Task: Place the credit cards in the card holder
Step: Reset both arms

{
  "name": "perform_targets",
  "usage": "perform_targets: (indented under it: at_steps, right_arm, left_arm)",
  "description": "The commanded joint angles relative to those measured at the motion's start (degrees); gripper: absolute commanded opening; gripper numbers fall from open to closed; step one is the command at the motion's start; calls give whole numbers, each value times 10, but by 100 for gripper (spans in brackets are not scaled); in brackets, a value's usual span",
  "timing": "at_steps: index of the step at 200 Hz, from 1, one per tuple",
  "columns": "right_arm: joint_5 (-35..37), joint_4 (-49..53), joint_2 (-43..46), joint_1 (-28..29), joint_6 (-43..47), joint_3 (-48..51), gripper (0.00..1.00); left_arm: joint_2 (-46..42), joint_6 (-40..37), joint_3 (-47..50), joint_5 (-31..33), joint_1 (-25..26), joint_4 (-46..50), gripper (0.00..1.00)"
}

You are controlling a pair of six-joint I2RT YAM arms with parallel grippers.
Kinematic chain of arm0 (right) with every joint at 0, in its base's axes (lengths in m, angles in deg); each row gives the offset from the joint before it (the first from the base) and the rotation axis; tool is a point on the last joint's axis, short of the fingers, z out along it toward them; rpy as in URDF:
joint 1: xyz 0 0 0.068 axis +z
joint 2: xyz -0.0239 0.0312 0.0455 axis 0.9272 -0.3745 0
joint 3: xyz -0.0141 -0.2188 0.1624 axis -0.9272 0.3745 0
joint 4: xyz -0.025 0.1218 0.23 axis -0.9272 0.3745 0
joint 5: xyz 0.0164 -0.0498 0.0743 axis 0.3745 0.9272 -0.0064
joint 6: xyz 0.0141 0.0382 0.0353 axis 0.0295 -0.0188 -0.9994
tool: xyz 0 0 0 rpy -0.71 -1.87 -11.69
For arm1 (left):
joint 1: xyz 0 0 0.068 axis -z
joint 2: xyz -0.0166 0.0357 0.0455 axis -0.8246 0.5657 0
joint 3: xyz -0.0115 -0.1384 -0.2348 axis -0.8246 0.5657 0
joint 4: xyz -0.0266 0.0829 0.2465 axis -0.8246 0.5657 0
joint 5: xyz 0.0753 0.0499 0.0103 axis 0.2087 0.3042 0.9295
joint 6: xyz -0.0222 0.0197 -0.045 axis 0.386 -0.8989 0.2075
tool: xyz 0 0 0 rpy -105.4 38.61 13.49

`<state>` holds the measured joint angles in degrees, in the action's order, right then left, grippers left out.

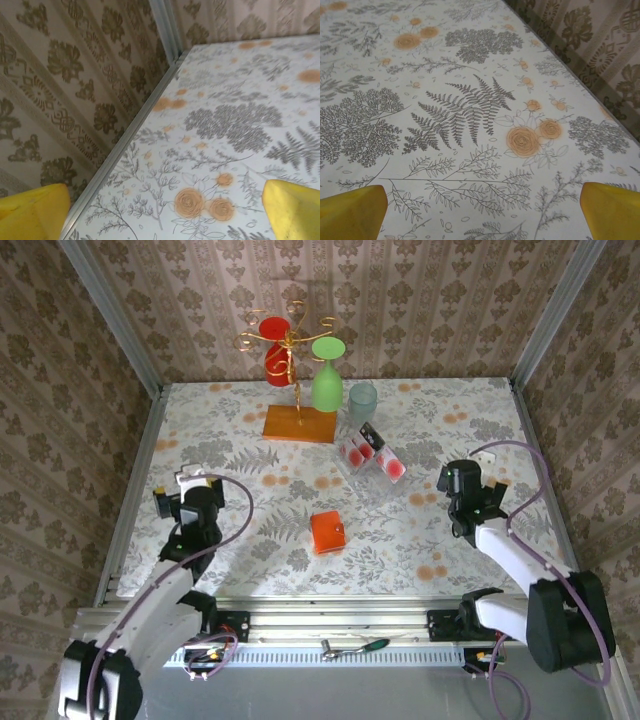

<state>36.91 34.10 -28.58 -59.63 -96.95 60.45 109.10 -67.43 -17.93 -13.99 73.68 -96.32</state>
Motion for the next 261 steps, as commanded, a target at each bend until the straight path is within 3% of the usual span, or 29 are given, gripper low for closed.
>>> perform_targets:
  at_steps: [1, 30, 82, 111, 121, 154, 166, 184, 261]
  right_arm:
    - [-25, -105, -35, -5, 46, -3, 100]
    - [-76, -228, -76, -20, 64, 37, 100]
    - [-218, -332, -115, -48, 132, 44, 100]
    - [-219, -516, -189, -66, 125, 104, 100]
    - [-214, -562, -216, -66, 125, 114, 100]
    - [-260, -454, -210, -70, 135, 64, 100]
    - [-261, -461, -213, -71, 135, 64, 100]
    - [-261, -449, -215, -71, 135, 57, 100]
    - [-244, -462, -211, -62, 142, 66, 100]
  left_arm:
    - [55, -26, 21, -63, -31, -108, 100]
    - [160, -21, 40, -101, -59, -238, 100]
    - [310, -66, 25, -171, -69, -419, 100]
    - [368, -93, 15, -191, -78, -474, 100]
    - [371, -82, 12, -229, -90, -464, 100]
    - [444, -76, 6, -309, -127, -525, 100]
    - [425, -57, -20, -328, -135, -440, 100]
    - [427, -35, -35, -364, -165, -411, 100]
    - [431, -45, -30, -340, -155, -430, 100]
